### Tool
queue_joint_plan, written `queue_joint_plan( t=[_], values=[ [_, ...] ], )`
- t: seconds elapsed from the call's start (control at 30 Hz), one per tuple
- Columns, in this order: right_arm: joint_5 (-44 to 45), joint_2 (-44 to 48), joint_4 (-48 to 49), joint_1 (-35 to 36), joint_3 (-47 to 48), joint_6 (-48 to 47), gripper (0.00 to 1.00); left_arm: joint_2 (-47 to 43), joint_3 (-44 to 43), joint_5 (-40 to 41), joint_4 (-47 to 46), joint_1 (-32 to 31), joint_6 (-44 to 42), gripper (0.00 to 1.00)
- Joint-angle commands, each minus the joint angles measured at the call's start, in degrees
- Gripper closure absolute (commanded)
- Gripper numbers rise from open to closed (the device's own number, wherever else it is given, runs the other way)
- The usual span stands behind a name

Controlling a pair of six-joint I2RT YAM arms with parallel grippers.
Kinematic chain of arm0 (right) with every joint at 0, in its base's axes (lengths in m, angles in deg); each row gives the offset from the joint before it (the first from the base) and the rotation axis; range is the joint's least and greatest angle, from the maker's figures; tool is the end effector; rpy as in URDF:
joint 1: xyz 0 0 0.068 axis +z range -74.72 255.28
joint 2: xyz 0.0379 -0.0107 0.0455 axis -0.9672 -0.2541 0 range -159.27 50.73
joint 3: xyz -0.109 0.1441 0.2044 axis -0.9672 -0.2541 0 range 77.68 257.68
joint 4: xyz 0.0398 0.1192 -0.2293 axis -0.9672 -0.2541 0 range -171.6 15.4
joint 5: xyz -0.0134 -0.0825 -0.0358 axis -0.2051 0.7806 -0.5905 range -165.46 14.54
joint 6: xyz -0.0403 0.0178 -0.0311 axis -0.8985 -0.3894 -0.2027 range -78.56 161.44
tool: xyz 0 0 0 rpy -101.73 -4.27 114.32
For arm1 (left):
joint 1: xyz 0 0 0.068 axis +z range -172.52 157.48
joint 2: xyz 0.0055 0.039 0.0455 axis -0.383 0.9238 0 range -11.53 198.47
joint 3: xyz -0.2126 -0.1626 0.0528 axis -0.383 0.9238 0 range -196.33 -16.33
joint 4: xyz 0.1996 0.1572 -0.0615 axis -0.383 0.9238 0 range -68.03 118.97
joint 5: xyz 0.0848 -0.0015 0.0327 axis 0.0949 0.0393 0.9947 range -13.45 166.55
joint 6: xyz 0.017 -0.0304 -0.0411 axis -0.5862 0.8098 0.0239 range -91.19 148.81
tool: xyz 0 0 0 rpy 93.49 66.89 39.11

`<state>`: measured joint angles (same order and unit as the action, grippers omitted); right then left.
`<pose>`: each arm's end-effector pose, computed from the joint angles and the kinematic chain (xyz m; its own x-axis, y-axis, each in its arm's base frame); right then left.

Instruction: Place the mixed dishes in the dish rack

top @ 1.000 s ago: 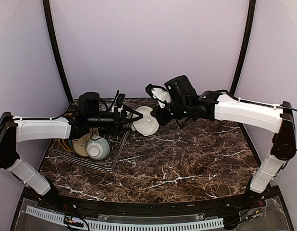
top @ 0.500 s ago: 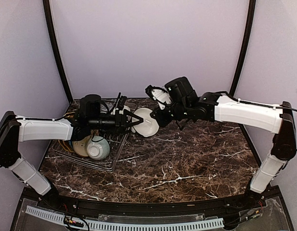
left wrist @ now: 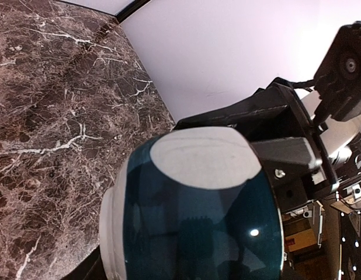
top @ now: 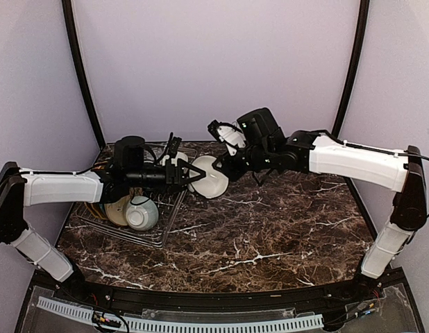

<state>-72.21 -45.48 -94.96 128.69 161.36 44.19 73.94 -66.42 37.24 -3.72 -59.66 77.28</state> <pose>0.2358 0.3141 0.3219 -0.3603 -0.4052 -0.8403 -0.7570 0.6534 0.0095 0.2524 -0.2194 0.2666 -0.8114 -0.1121 -0.5736 0.5393 0.2351 -0.8087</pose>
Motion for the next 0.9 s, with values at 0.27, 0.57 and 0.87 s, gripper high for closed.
queue_joint_plan(
  t=[0.27, 0.57, 0.87],
  values=[
    [-1.5, -0.1, 0.2, 0.2, 4.2, 1.6, 0.59, -11.8, -5.4, 14.9, 20.4, 0.4, -21.1, 0.99],
    [-0.4, 0.4, 0.4, -0.2, 2.3, 2.0, 0.58, -14.8, -17.6, 45.1, 46.5, 0.4, -49.7, 0.99],
    [-1.3, 0.4, 2.1, -0.7, -0.9, 2.4, 0.6, -11.9, -20.3, 57.5, 49.3, 0.1, -72.0, 0.99]
  ],
)
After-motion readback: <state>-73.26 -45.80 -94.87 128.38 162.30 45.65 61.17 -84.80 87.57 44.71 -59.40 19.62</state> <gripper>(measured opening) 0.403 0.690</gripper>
